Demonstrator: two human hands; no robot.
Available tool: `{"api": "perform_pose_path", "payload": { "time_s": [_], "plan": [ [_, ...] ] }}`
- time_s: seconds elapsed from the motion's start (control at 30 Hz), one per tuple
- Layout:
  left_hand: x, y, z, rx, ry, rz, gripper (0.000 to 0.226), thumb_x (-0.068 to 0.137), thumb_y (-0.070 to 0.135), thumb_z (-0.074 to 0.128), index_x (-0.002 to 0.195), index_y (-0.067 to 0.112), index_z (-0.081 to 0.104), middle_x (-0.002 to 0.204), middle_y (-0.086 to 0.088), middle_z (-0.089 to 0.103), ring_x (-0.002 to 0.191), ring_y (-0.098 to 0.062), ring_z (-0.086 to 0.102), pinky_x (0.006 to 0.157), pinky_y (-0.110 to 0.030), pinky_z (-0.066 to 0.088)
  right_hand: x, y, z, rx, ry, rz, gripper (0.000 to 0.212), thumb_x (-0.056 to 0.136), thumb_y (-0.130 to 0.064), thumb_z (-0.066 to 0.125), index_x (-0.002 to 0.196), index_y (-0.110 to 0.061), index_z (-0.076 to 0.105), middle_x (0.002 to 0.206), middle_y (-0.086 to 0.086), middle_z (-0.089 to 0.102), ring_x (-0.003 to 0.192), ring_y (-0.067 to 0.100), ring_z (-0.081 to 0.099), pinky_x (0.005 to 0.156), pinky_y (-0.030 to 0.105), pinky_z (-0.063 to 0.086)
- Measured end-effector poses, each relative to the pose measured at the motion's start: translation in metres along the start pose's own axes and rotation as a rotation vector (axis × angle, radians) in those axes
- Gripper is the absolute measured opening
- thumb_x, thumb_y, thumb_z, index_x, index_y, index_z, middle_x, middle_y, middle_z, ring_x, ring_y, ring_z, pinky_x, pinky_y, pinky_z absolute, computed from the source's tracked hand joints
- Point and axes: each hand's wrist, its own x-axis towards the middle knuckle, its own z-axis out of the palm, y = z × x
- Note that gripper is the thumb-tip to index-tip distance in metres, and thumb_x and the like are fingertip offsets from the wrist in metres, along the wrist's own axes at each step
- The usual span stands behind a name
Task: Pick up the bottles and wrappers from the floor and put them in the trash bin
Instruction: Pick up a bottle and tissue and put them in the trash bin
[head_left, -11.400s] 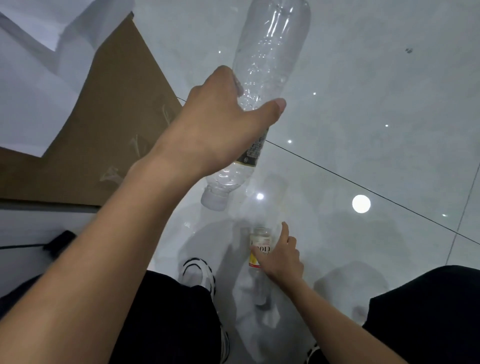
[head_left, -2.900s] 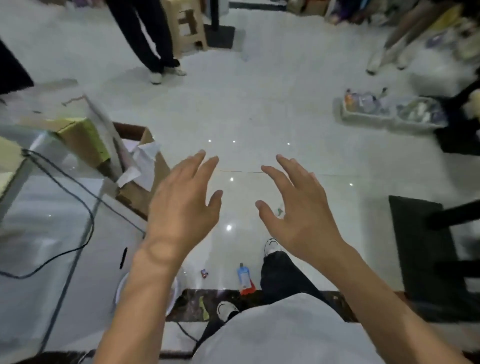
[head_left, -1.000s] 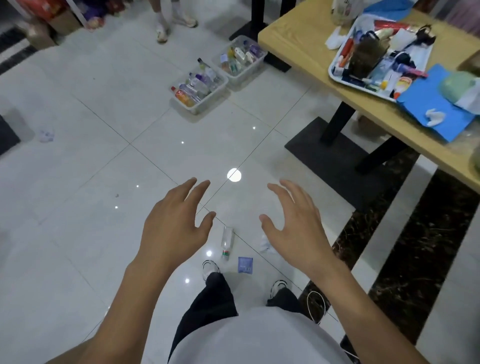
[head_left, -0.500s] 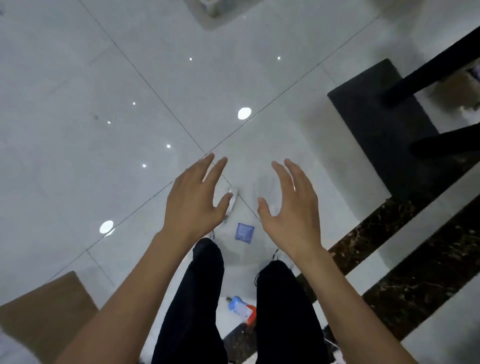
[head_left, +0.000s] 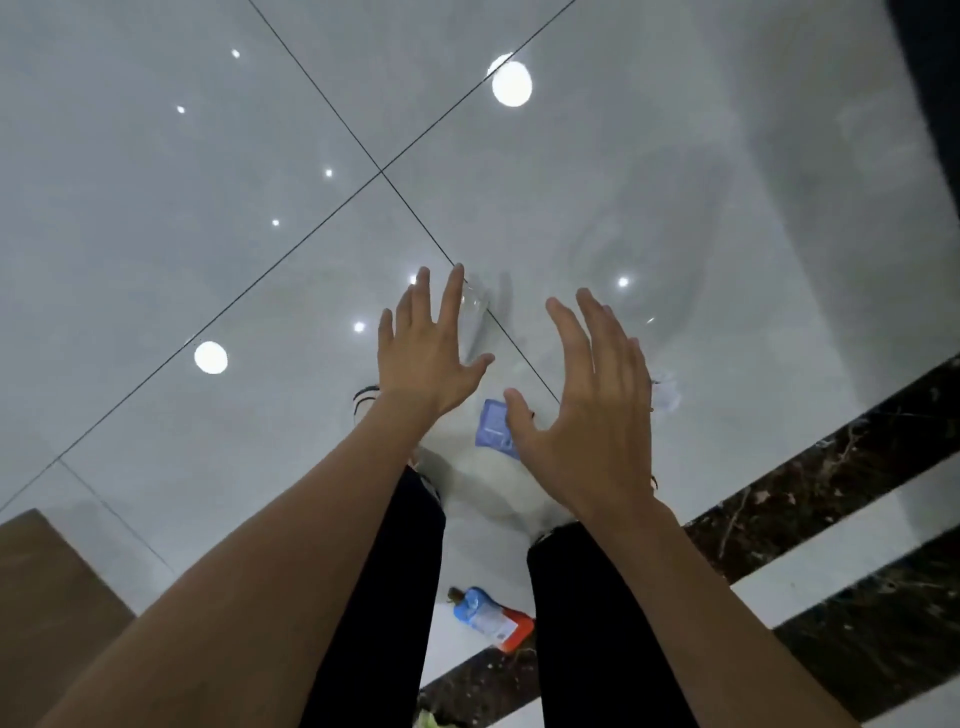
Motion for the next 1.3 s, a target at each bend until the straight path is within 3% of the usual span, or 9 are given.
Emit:
{"api": "perform_pose_path", "payload": {
  "time_s": [0.1, 0.17, 0.27, 0.33, 0.47, 0.63, 0.87, 1.03, 1.3],
  "plan": [
    [0.05, -0.011, 0.069, -0.034, -0.073, -0.109, 0.118, 0.075, 0.067, 0.069, 0.156, 0.033, -0.009, 0.162, -0.017, 0.016, 0.141, -0.041, 0.033, 0.112, -0.054, 0.034, 0.016, 0.031, 0.048, 0.007, -0.021, 0.005, 0.08, 0.083, -0.042, 0.064, 0.154, -0.024, 0.031, 0.163, 0.003, 0.029, 0.152, 0.024, 0.025, 0.123, 0.049, 0.021],
    [0.072, -0.015, 0.106, -0.049, -0.128, -0.155, 0.124, 0.073, 0.064, 0.074, 0.155, 0.036, -0.014, 0.154, -0.017, 0.026, 0.129, -0.041, 0.044, 0.101, -0.051, 0.044, 0.019, 0.049, 0.071, 0.005, -0.044, 0.009, 0.081, 0.084, -0.042, 0.064, 0.154, -0.026, 0.028, 0.164, 0.001, 0.027, 0.152, 0.023, 0.023, 0.123, 0.05, 0.021],
    [0.085, -0.018, 0.144, -0.13, -0.161, -0.186, 0.119, 0.078, 0.041, 0.077, 0.154, 0.04, -0.015, 0.131, -0.015, 0.042, 0.106, -0.038, 0.052, 0.073, -0.042, 0.046, 0.01, 0.071, 0.093, 0.03, -0.072, 0.017, 0.079, 0.085, -0.042, 0.063, 0.154, -0.028, 0.026, 0.164, -0.001, 0.024, 0.152, 0.021, 0.022, 0.122, 0.052, 0.022],
    [0.085, -0.02, 0.152, -0.175, -0.136, -0.182, 0.111, 0.082, 0.029, 0.071, 0.155, 0.04, -0.013, 0.119, -0.015, 0.045, 0.094, -0.037, 0.055, 0.067, -0.041, 0.045, -0.001, 0.079, 0.099, 0.021, -0.092, 0.023, 0.078, 0.086, -0.044, 0.063, 0.153, -0.028, 0.028, 0.164, -0.002, 0.025, 0.152, 0.02, 0.023, 0.122, 0.052, 0.021],
    [0.058, -0.019, 0.125, -0.199, -0.154, -0.167, 0.108, 0.083, 0.032, 0.067, 0.155, 0.04, -0.013, 0.116, -0.014, 0.049, 0.088, -0.036, 0.059, 0.069, -0.044, 0.053, -0.026, 0.076, 0.084, -0.014, -0.151, 0.04, 0.08, 0.085, -0.046, 0.063, 0.155, -0.028, 0.028, 0.165, -0.003, 0.023, 0.151, 0.019, 0.025, 0.124, 0.049, 0.019],
    [-0.013, 0.001, 0.031, -0.373, -0.112, -0.155, 0.106, 0.081, 0.038, 0.067, 0.154, 0.046, -0.01, 0.109, -0.006, 0.051, 0.088, -0.029, 0.057, 0.067, -0.039, 0.049, -0.056, 0.041, 0.031, -0.019, -0.14, 0.061, 0.08, 0.086, -0.039, 0.068, 0.155, -0.028, 0.029, 0.165, -0.005, 0.024, 0.151, 0.017, 0.025, 0.125, 0.046, 0.017],
    [-0.102, 0.038, -0.067, -0.538, -0.11, -0.16, 0.112, 0.078, 0.034, 0.077, 0.153, 0.052, -0.004, 0.116, 0.015, 0.041, 0.094, -0.013, 0.049, 0.073, -0.034, 0.041, -0.075, 0.036, -0.007, -0.037, -0.101, 0.152, 0.084, 0.082, -0.038, 0.07, 0.155, -0.028, 0.03, 0.165, -0.003, 0.025, 0.152, 0.02, 0.024, 0.122, 0.05, 0.021],
    [-0.116, 0.055, -0.056, -0.523, -0.123, -0.1, 0.111, 0.08, 0.04, 0.076, 0.153, 0.051, -0.006, 0.136, 0.008, 0.049, 0.099, -0.009, 0.043, 0.074, -0.035, 0.04, -0.055, 0.085, 0.019, -0.122, -0.086, 0.206, 0.086, 0.079, -0.038, 0.071, 0.154, -0.026, 0.031, 0.162, 0.003, 0.031, 0.147, 0.026, 0.032, 0.12, 0.051, 0.027],
    [-0.091, 0.068, -0.007, -0.56, -0.165, -0.086, 0.11, 0.081, 0.039, 0.076, 0.154, 0.048, -0.005, 0.126, 0.0, 0.054, 0.092, -0.011, 0.048, 0.07, -0.032, 0.04, -0.031, 0.155, 0.065, -0.211, -0.097, 0.256, 0.091, 0.076, -0.044, 0.07, 0.155, -0.027, 0.029, 0.16, 0.005, 0.033, 0.147, 0.027, 0.033, 0.117, 0.054, 0.03]
  ]
}}
